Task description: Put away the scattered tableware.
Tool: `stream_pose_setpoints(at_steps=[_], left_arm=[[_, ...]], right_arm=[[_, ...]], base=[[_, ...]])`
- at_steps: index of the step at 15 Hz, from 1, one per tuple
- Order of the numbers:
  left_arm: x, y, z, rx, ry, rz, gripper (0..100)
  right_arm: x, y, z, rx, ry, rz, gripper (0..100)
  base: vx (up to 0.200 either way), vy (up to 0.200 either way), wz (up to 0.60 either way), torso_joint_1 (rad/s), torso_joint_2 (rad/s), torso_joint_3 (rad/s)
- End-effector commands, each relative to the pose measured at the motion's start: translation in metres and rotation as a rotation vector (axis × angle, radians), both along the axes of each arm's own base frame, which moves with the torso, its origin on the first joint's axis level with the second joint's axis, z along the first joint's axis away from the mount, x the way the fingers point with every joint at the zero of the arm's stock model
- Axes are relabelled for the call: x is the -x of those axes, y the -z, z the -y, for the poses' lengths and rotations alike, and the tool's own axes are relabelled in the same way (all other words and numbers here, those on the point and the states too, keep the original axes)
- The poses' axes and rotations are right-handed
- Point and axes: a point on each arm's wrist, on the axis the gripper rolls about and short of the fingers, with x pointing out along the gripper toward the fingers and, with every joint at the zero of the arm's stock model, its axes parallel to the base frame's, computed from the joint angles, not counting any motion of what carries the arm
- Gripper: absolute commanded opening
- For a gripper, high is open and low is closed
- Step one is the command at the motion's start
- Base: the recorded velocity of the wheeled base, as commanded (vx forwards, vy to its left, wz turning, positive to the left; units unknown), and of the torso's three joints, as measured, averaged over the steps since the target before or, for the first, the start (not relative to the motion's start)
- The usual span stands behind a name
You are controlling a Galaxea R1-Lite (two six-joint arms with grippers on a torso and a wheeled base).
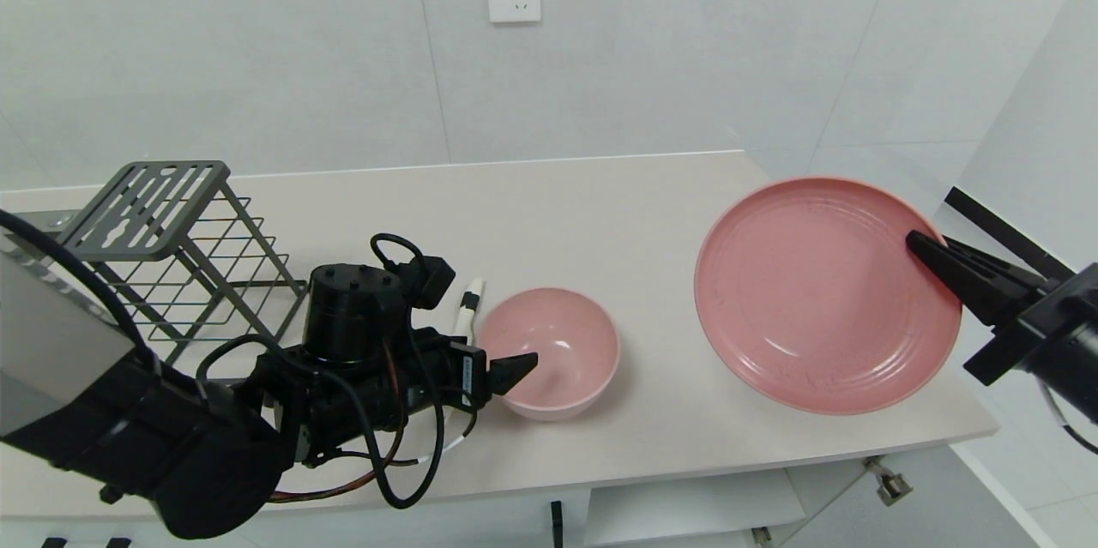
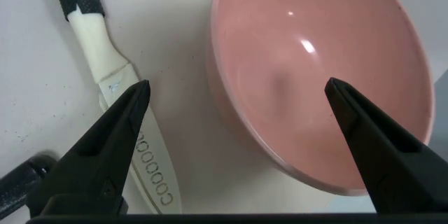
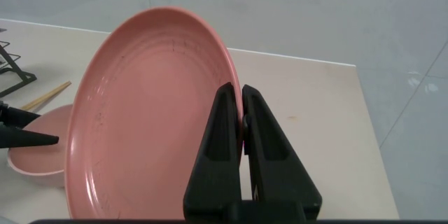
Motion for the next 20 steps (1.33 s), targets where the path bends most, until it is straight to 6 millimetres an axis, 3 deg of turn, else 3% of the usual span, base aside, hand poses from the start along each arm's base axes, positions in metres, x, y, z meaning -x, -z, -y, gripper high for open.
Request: stream_pose_setpoints(at_steps=[1, 5, 6, 10, 16, 17, 20], left_arm=[[-0.001, 0.002, 0.001, -0.003, 0.002, -0.005, 100], [-0.001, 0.004, 0.001, -0.005, 0.002, -0.009, 100], [-0.001, 0.004, 0.001, -0.007, 0.002, -0.011, 0], [0.001, 0.003, 0.000, -0.005, 0.000, -0.007, 0], [0.016, -0.062, -0.014, 0.141, -0.015, 0.243, 0], [0.027, -0.082, -0.022, 0.181, -0.026, 0.310, 0], [0.050, -0.096, -0.037, 0.210, -0.037, 0.361, 0]], right_arm=[[0.000, 0.000, 0.000, 0.003, 0.001, 0.000, 0], [0.000, 0.001, 0.000, 0.006, 0.001, -0.004, 0], [0.000, 0.000, 0.000, 0.005, 0.001, -0.002, 0], [0.000, 0.000, 0.000, 0.005, 0.001, -0.001, 0], [0.000, -0.002, 0.001, 0.008, 0.004, 0.012, 0], [0.002, -0.004, 0.001, 0.005, 0.007, 0.021, 0], [0.002, -0.003, 0.003, 0.004, 0.014, 0.019, 0]], base=[[0.000, 0.000, 0.00, 0.000, 0.00, 0.000], [0.000, 0.000, 0.00, 0.000, 0.00, 0.000], [0.000, 0.000, 0.00, 0.000, 0.00, 0.000], [0.000, 0.000, 0.00, 0.000, 0.00, 0.000], [0.000, 0.000, 0.00, 0.000, 0.00, 0.000], [0.000, 0.000, 0.00, 0.000, 0.00, 0.000], [0.000, 0.000, 0.00, 0.000, 0.00, 0.000]])
